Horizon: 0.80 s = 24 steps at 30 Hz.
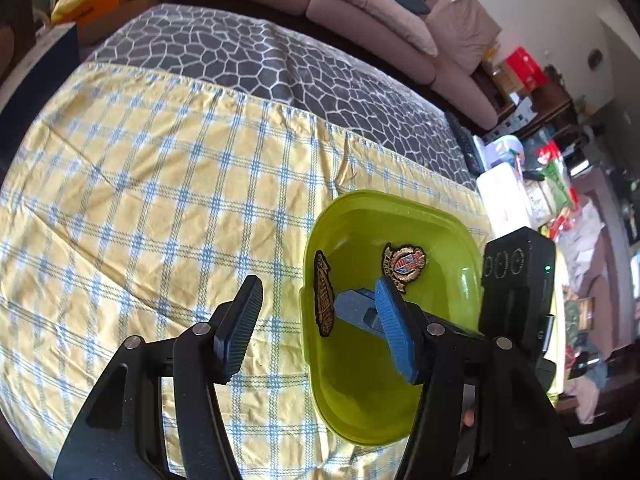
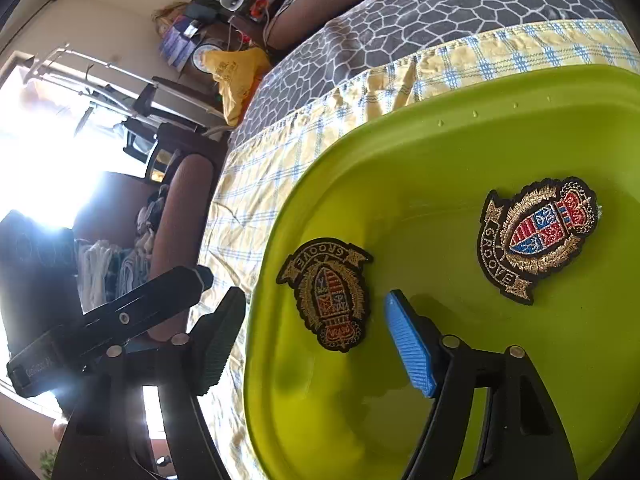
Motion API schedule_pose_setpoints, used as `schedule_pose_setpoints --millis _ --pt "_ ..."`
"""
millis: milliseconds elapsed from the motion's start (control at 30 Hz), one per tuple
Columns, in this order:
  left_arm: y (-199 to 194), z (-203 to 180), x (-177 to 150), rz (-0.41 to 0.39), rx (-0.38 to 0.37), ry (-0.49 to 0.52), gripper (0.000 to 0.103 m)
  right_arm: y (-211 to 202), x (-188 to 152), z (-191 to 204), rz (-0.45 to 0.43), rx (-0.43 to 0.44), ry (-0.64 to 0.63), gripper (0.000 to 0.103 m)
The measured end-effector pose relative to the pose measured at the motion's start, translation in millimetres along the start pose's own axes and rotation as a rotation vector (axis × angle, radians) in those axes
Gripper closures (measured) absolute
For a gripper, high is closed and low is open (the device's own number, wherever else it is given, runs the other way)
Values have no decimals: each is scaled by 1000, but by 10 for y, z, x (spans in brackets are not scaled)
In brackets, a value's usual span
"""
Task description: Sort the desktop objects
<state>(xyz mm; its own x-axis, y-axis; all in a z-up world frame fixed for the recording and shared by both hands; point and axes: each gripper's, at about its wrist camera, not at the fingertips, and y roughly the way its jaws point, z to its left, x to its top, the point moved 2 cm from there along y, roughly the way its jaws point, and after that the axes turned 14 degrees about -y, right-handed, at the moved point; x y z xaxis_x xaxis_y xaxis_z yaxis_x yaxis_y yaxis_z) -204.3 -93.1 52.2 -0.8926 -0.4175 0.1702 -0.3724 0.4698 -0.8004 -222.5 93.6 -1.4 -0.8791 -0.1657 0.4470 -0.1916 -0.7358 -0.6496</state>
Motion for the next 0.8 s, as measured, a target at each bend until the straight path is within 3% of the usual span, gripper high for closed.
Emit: schedule_pose_setpoints --millis 167,333,433,500,567,700,733,800 --pt "138 294 90 94 -167 -165 47 163 20 10 10 43 23 25" --pt "266 433 109 155 -250 -255 47 279 40 65 37 109 54 24" --pt "314 461 110 178 -292 -291 47 307 48 120 43 85 28 24" --pt "345 467 115 188 -310 -304 47 311 53 126 35 94 37 33" --pt "368 464 111 194 -316 -311 47 313 55 135 31 102 38 60" --pt "414 462 136 205 -330 -329 47 290 59 164 23 98 26 73" --pt "413 464 142 199 -318 -327 47 272 61 170 15 107 26 83" --pt "392 473 162 180 -300 -323 47 225 69 153 -10 117 44 90"
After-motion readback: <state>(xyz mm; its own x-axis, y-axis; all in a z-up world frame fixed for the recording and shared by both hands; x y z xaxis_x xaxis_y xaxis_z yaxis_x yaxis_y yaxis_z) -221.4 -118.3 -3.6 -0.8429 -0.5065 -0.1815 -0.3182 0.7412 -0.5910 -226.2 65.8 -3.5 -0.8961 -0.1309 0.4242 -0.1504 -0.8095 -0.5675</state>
